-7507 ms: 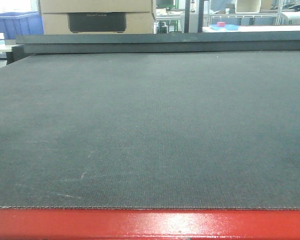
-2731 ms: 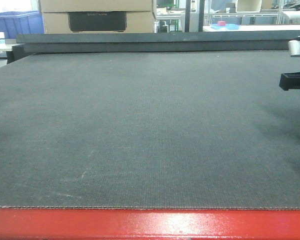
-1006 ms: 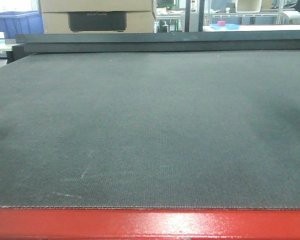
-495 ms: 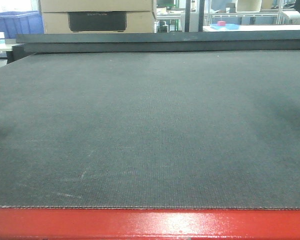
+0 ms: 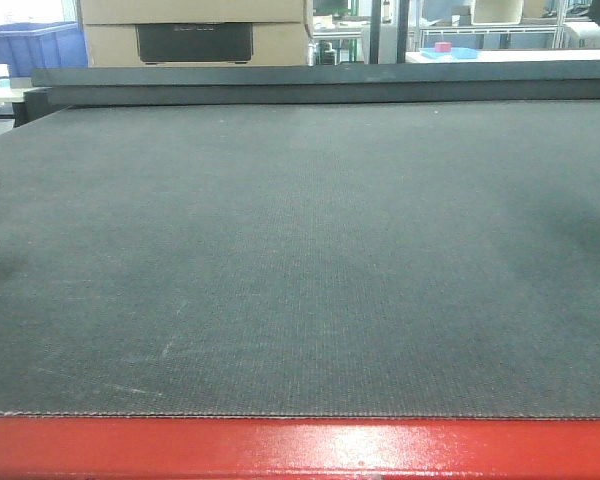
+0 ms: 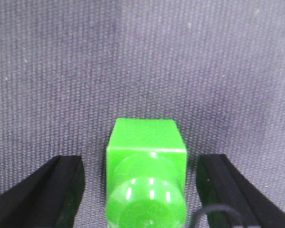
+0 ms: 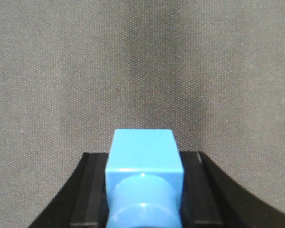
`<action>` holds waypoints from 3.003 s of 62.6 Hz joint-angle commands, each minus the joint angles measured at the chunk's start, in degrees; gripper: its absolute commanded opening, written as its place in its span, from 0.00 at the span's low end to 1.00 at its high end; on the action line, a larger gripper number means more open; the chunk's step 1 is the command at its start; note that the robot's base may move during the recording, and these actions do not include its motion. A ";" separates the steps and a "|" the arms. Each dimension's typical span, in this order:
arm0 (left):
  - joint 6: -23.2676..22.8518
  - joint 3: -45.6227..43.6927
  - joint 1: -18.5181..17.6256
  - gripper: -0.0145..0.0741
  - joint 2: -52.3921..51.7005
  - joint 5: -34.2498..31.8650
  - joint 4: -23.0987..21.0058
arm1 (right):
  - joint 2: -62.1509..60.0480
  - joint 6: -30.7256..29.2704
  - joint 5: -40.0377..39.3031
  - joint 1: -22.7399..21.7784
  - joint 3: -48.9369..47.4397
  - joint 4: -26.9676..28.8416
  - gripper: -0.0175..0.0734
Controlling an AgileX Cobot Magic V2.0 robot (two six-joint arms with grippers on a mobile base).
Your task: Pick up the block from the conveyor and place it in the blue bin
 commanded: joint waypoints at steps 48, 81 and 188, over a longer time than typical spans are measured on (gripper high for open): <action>2.68 0.07 -1.56 0.04 -9.49 -0.32 -0.47 | -2.22 -0.55 -3.02 -0.05 -0.50 -0.66 0.01; 3.51 9.51 -9.59 0.04 -29.53 -18.68 -7.19 | -12.88 -1.52 -20.75 -0.05 11.58 -0.66 0.01; 3.51 18.94 -9.85 0.04 -64.87 -36.85 -0.42 | -56.56 -1.41 -49.20 1.21 30.43 -14.87 0.01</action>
